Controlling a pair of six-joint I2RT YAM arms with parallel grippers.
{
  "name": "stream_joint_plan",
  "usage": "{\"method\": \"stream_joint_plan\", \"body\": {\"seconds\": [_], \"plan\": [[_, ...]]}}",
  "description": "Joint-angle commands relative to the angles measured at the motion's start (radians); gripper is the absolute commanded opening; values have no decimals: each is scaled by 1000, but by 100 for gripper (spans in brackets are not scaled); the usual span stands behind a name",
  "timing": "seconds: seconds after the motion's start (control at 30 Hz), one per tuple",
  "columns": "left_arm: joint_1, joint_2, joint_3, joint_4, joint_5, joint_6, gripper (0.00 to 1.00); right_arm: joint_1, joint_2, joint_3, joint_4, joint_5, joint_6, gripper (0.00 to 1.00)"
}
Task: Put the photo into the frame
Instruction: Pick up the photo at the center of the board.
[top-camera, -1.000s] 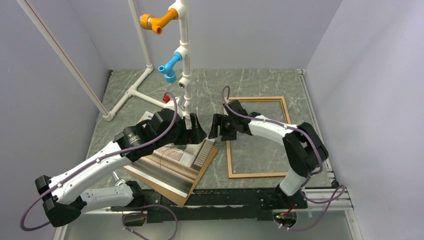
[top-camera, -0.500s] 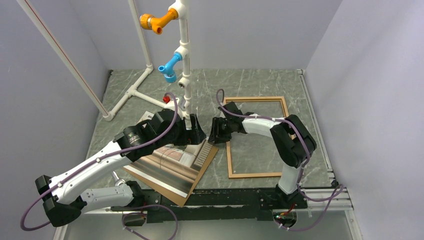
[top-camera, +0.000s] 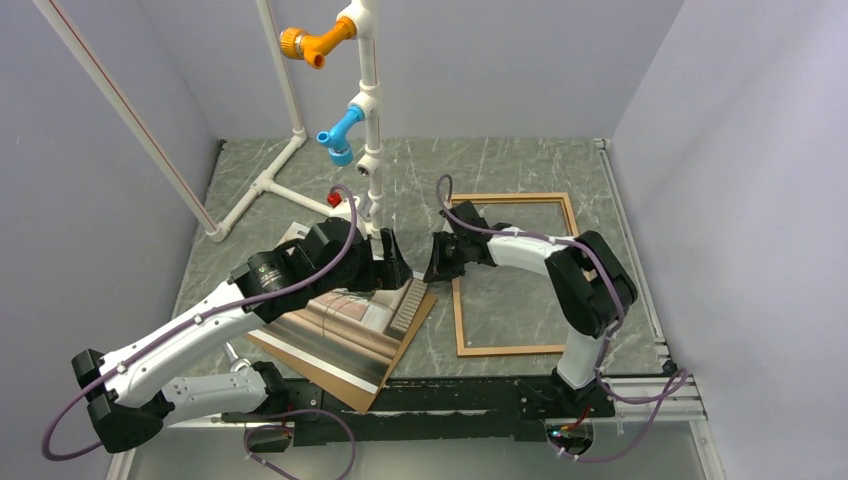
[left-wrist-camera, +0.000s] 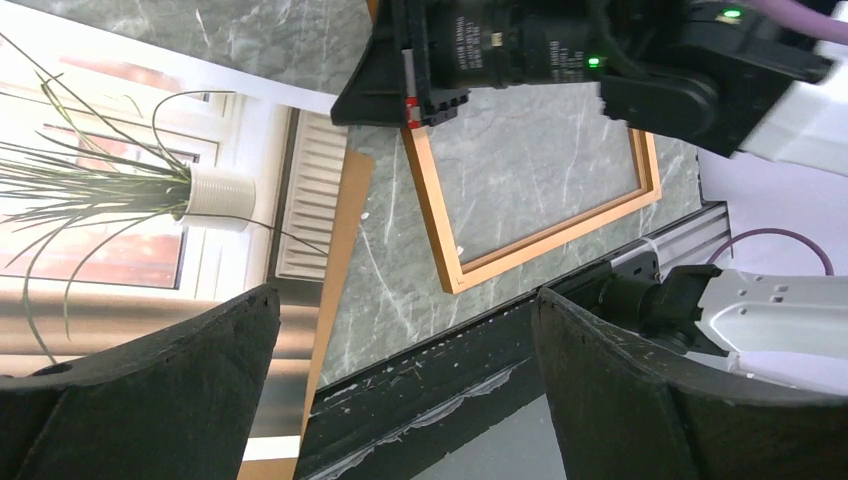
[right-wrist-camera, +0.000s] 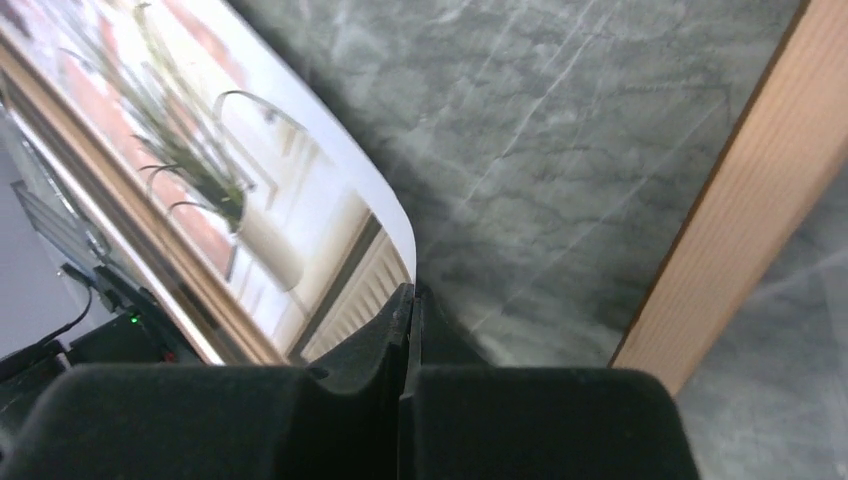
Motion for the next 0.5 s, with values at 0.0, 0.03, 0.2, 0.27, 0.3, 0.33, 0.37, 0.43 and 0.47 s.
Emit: {"method": "stream_joint_plan", "body": {"seconds": [0.0,0.03,0.2,0.27,0.3,0.33,0.37,0.43,0.47], "plan": [[3,19,43,-6,-11,8,99,-5,-157,-2,-35,34,-15,0],[3,21,43,-5,-10,7,99,-5,-184,-6,-47,40,-16,0],[3,25,27,18,-4,1,99,-9,-360,-25,-150,125,-28,0],[3,29,22,28,0,1,99,-22,-434,-15,-215,167,-38,0],[3,33,20,33,6,3,99,-33,-470,-2,-251,190,-50,0],[3,37,21,36,9,2,98,-45,-502,20,-295,219,-63,0],[3,43,25,36,10,3,98,-60,-530,44,-342,246,-80,0],[3,53,27,37,14,4,98,-90,-589,111,-455,307,-116,0],[3,57,28,39,15,4,98,-105,-609,149,-501,339,-132,0]]}}
